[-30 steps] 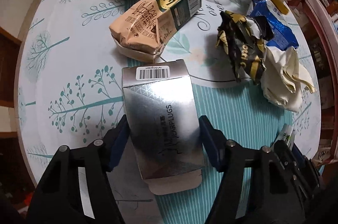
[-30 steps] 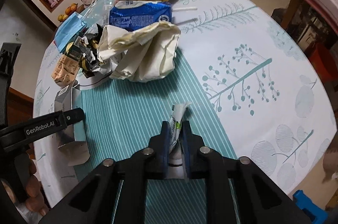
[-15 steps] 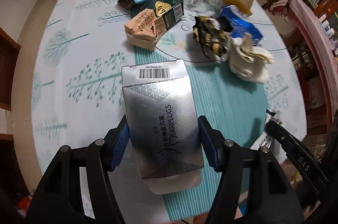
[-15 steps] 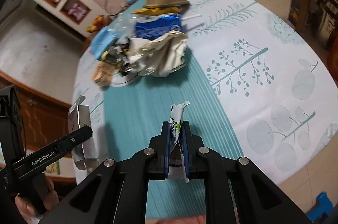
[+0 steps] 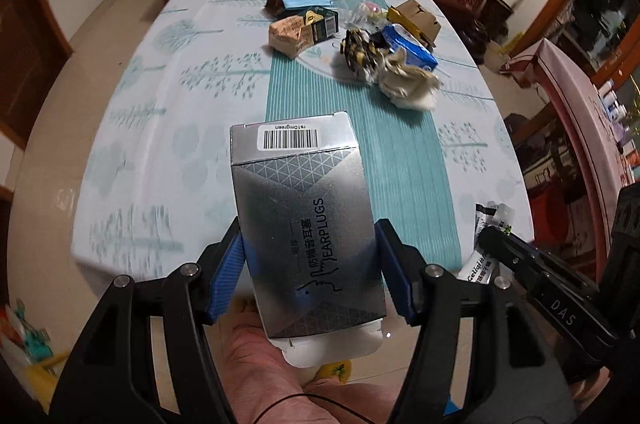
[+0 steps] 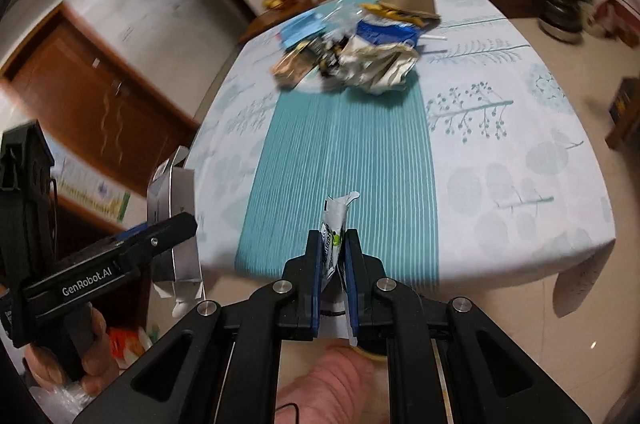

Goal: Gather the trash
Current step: 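Lift the earplugs box and wrapper and carry them to the bin, then open both grippers over the bin to drop box and wrapper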

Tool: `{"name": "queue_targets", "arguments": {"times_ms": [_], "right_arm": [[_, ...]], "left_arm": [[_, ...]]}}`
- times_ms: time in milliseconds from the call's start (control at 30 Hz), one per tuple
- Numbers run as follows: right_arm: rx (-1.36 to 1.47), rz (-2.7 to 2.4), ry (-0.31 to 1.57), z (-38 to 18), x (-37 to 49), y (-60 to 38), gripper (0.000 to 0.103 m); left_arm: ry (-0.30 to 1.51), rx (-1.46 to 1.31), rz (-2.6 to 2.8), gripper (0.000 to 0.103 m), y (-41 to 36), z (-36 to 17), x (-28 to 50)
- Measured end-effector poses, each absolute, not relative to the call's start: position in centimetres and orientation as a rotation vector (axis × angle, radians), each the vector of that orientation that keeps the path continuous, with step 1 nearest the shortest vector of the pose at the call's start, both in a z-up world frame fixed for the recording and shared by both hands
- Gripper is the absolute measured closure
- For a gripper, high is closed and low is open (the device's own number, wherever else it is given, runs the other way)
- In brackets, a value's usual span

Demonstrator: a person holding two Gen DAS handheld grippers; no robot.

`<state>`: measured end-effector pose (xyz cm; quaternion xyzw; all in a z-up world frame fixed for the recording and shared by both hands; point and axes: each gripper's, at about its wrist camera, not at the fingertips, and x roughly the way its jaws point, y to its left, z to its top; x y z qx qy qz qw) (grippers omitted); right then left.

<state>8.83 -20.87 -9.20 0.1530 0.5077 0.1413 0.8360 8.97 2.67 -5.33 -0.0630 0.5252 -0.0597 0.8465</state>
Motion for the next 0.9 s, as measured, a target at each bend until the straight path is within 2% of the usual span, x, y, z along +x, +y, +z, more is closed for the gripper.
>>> {"name": "queue_targets", "arguments": {"times_ms": [267, 433, 667, 900], "right_arm": [[0.318, 0.347, 1.148, -11.7, 2.9, -20.9, 0.093], [0.350, 0.324, 1.200, -15.3, 0.3, -20.3, 0.093], [0.383, 0.237, 1.269, -25.6, -1.3, -19.2, 0.092], [0.361, 0.175, 1.309, -37.7, -1.0, -17.5, 0.090]], "left_arm": [[1.115, -0.167, -0.082, 0.043, 1.0, -7.1, -0.1], [1.146, -0.114, -0.104, 0.043, 0.5, -9.3, -3.5], [1.225, -0.126, -0.148, 0.043, 0.9, -16.8, -5.3], [1.240, -0.128, -0.177, 0.041, 1.3, -28.0, -5.0]]}}
